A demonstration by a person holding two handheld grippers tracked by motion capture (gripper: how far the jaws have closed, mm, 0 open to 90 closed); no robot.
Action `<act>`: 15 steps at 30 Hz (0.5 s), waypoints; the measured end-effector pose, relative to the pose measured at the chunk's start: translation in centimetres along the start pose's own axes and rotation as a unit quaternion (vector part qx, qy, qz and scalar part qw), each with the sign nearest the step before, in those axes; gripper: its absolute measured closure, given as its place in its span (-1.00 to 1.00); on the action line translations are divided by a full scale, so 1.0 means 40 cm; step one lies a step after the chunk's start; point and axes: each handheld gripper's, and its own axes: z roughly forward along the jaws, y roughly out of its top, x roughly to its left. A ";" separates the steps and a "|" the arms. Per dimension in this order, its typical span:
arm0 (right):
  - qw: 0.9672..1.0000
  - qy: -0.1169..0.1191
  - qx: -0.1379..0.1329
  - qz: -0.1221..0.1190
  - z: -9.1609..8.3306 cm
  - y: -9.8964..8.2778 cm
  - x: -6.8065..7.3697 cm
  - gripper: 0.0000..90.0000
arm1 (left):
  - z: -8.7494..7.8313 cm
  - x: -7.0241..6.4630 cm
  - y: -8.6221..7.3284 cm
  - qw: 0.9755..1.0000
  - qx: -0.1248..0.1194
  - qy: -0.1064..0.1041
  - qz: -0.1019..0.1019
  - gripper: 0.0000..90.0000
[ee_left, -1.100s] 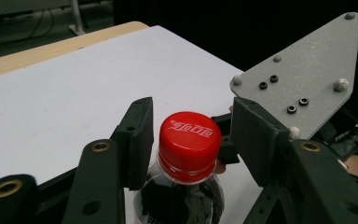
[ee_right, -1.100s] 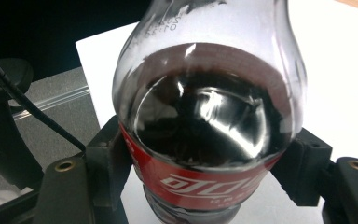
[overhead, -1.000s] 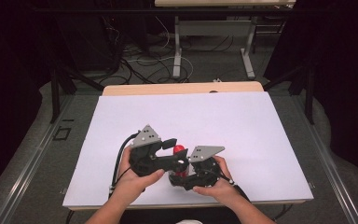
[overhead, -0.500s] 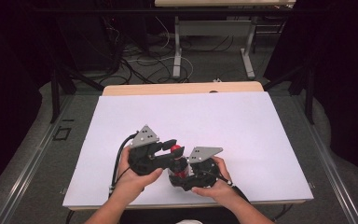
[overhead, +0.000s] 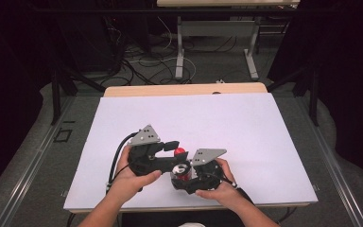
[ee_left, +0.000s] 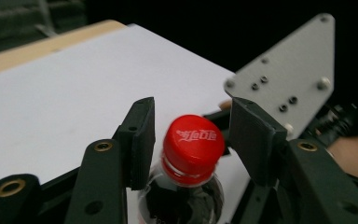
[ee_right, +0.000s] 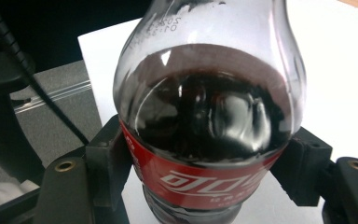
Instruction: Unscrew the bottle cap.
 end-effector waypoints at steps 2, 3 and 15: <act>1.000 0.009 0.008 -0.003 0.000 0.001 0.004 -0.35 | 0.006 0.007 -0.002 1.000 0.005 -0.009 0.003 0.28; 1.000 0.007 0.001 -0.006 0.003 0.000 0.006 -0.34 | 0.007 0.007 -0.004 1.000 0.005 -0.007 -0.002 0.33; 0.999 -0.031 0.005 0.011 0.006 -0.001 0.009 -0.34 | 0.015 -0.045 -0.001 0.995 -0.017 0.098 -0.023 0.36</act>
